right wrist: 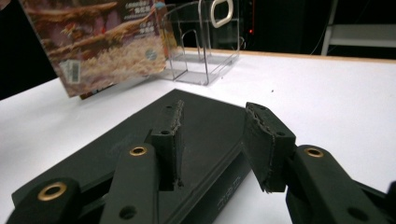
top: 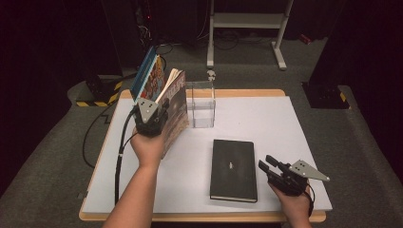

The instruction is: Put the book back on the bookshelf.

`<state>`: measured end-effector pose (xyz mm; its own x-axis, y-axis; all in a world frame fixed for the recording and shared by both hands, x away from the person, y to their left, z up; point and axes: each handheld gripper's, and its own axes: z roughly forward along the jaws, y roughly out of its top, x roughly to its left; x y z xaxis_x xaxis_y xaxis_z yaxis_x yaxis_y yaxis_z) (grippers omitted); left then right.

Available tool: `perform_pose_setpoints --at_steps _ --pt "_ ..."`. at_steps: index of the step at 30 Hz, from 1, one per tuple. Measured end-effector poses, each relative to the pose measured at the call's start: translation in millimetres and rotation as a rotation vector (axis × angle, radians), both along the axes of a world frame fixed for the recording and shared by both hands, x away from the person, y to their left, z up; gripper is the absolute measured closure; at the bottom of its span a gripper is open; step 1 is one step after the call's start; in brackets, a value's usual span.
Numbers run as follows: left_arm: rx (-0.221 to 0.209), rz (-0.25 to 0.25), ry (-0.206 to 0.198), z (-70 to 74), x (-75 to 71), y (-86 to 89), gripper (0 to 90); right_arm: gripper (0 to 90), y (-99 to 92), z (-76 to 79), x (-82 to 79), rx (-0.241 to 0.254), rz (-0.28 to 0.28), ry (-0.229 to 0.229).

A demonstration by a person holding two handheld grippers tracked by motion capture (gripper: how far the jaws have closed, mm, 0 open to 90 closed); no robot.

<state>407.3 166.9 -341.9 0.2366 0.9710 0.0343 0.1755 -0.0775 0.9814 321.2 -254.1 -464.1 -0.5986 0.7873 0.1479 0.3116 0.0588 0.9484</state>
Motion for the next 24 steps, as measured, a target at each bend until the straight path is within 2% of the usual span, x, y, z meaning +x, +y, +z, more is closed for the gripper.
perform_pose_setpoints --at_steps 2,6,13,18,24 --pt "-0.018 0.007 -0.006 -0.4 6.1 -1.7 83.9 58.4 -0.7 -1.5 0.1 0.002 0.003 0.009" --pt "-0.029 0.021 -0.028 -1.5 19.9 -6.5 83.8 58.4 -3.2 1.9 -2.8 0.015 -0.009 -0.002" --pt "-0.023 0.058 -0.022 -7.1 54.2 -13.8 83.8 58.5 -2.7 1.0 -2.9 0.020 -0.012 0.002" --pt "-0.024 0.101 -0.023 -13.9 70.3 -12.5 83.9 58.6 -2.3 -2.4 -0.8 0.013 0.001 0.009" --pt "-0.036 0.120 -0.023 -16.5 85.3 -12.2 83.9 58.6 -5.4 -0.3 -1.7 0.030 -0.012 0.009"
